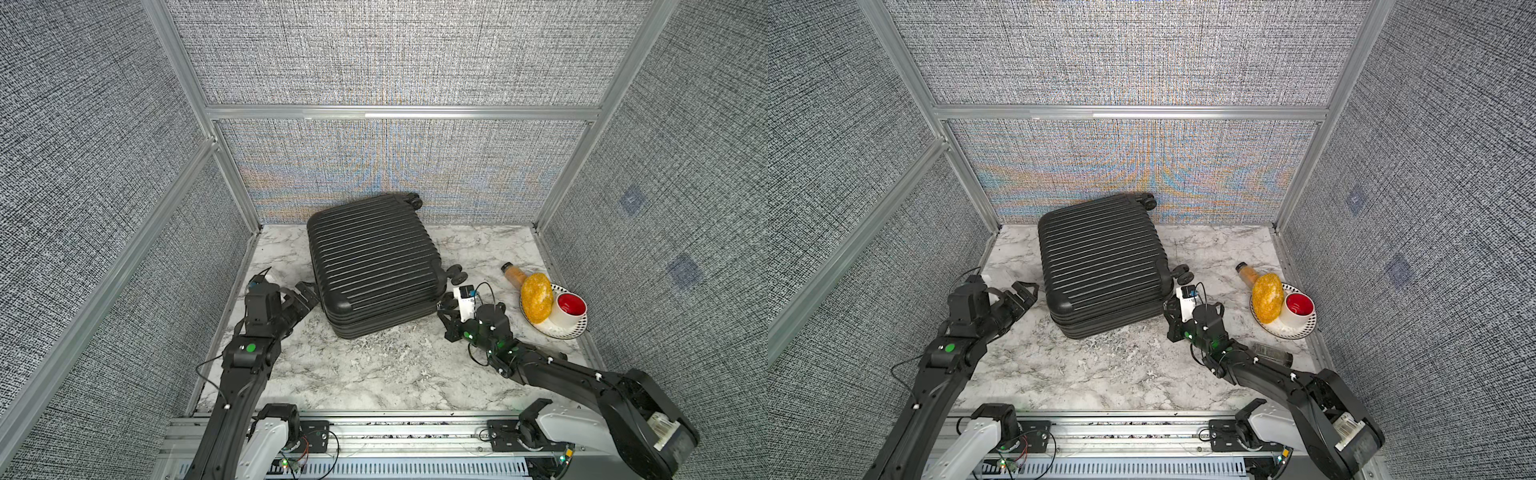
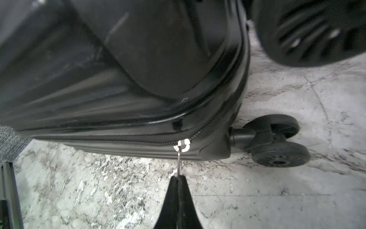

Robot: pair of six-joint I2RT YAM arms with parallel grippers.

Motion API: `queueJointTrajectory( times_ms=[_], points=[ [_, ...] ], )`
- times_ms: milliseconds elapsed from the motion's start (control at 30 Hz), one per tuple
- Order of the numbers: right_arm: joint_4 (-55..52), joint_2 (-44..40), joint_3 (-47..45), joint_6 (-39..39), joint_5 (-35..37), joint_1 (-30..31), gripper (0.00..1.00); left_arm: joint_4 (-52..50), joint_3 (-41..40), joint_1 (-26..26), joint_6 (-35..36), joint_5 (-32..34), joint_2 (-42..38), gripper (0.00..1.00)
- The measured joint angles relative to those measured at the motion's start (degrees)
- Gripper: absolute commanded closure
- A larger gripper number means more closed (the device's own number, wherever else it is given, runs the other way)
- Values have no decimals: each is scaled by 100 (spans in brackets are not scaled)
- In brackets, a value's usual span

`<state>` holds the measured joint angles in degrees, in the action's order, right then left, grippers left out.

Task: Open the suitcase zippers
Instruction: Adjust the suitcase at the center of the board.

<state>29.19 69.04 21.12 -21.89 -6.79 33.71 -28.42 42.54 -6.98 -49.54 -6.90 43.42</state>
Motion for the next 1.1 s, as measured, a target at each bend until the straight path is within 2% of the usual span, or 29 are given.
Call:
queueJointTrajectory(
  times_ms=[167, 400, 500, 600, 700, 900, 1100],
  points=[
    [92, 186, 90, 179, 184, 496, 100, -616, 179, -654, 55, 144, -269, 1],
    [245, 352, 105, 295, 262, 730, 100, -1261, 872, -2020, 299, 964, -186, 1],
    [282, 404, 114, 315, 304, 750, 100, -1305, 1104, -2859, 243, 1414, 74, 1],
    [297, 435, 127, 319, 315, 754, 100, -1224, 1294, -3475, 114, 1738, 597, 1],
    [304, 420, 120, 317, 328, 754, 100, -1257, 1541, -3578, -122, 2127, 1117, 1],
    [212, 229, 46, 317, 391, 754, 100, -1537, 2024, -3609, -341, 2734, 1644, 1],
    [197, 133, -24, 317, 455, 710, 100, -1366, 2020, -3611, -199, 2872, 1692, 1]
  ],
)
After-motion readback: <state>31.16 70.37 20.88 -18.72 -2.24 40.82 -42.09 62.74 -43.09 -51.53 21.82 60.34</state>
